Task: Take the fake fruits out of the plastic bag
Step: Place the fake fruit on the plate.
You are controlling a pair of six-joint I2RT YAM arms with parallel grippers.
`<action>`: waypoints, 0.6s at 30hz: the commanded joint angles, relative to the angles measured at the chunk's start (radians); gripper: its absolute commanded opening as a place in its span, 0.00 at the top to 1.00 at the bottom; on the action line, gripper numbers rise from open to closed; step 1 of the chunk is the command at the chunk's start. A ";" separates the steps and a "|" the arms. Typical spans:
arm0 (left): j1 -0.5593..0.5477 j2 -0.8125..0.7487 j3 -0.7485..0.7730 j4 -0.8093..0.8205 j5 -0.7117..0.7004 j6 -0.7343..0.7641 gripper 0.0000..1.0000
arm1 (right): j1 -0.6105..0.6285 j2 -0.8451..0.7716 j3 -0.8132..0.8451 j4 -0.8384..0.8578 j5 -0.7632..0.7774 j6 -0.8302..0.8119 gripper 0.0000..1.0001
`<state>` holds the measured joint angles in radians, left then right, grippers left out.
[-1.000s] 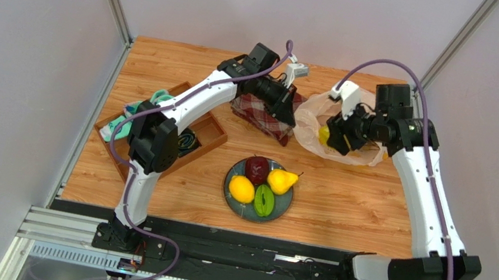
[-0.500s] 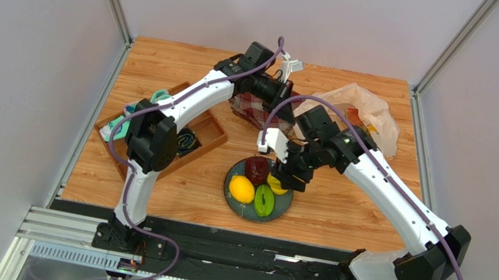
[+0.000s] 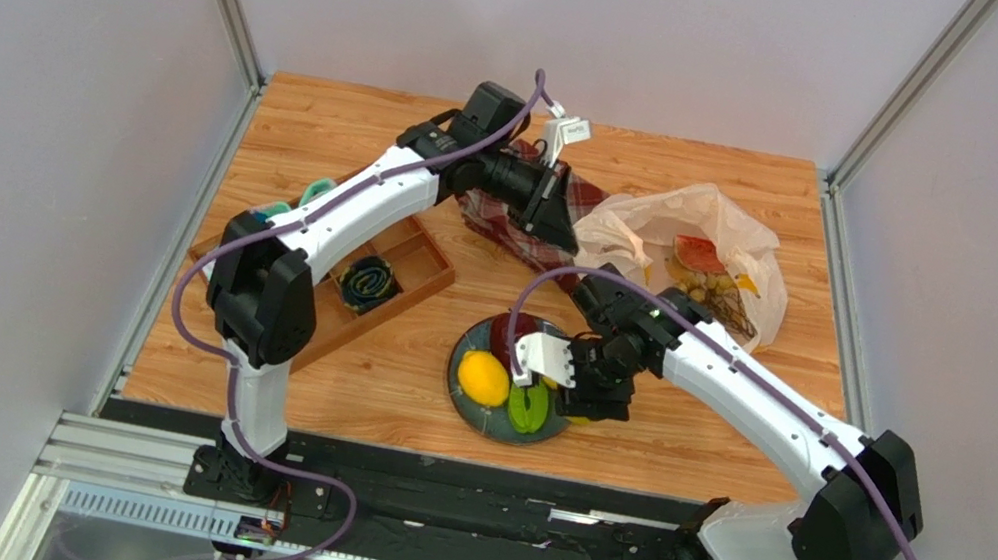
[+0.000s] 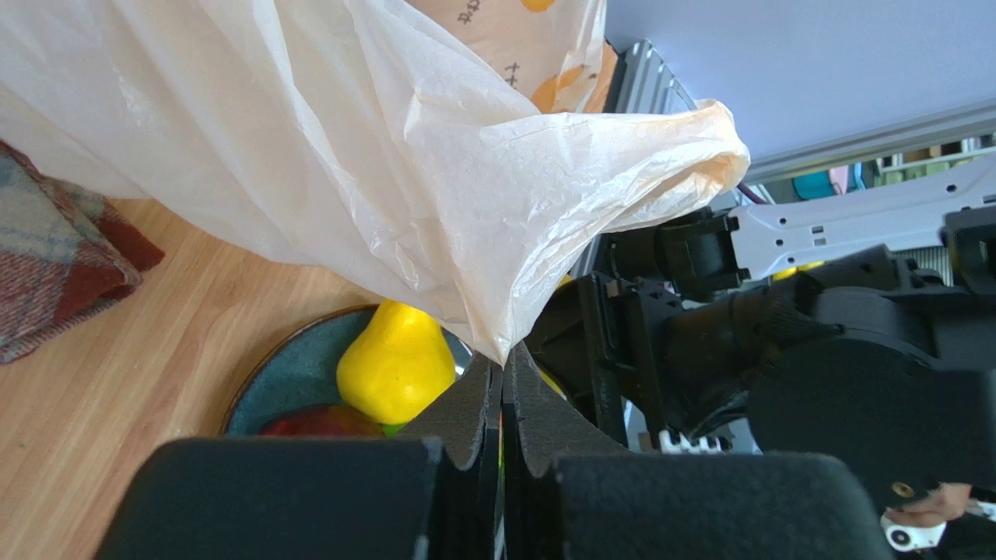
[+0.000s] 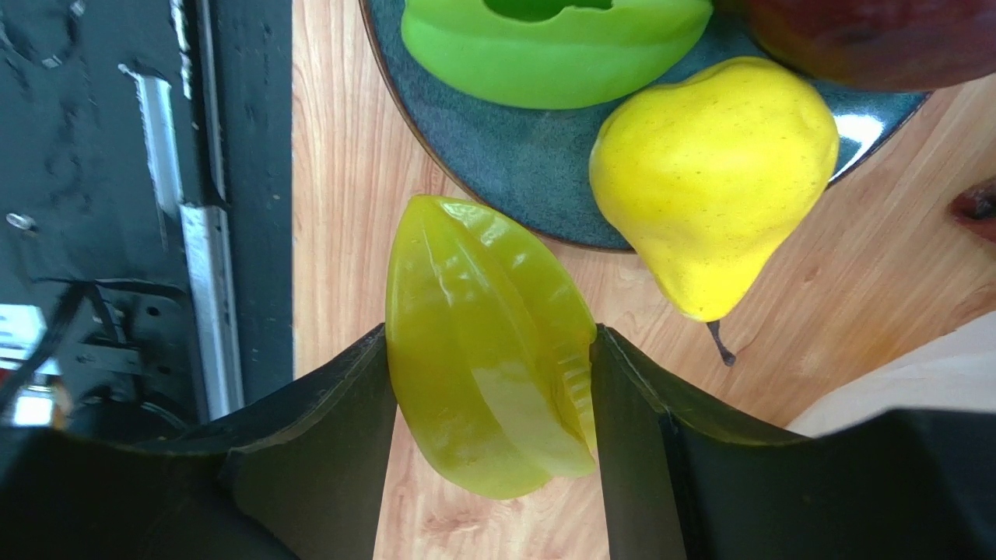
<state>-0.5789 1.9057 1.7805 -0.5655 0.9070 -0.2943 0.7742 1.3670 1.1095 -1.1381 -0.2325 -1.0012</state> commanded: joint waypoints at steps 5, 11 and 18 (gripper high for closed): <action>0.004 -0.074 -0.038 -0.063 -0.016 0.138 1.00 | 0.056 -0.137 -0.195 0.280 0.041 -0.208 0.57; 0.002 -0.073 -0.058 -0.034 0.003 0.096 1.00 | 0.112 -0.043 -0.171 0.343 0.050 -0.114 0.57; 0.001 -0.065 -0.033 -0.047 -0.020 0.115 1.00 | 0.116 0.003 -0.177 0.376 0.056 -0.149 0.54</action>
<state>-0.5789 1.8736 1.7214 -0.6189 0.8940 -0.2066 0.8871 1.3579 0.9134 -0.8249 -0.1833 -1.1378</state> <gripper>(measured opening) 0.006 0.588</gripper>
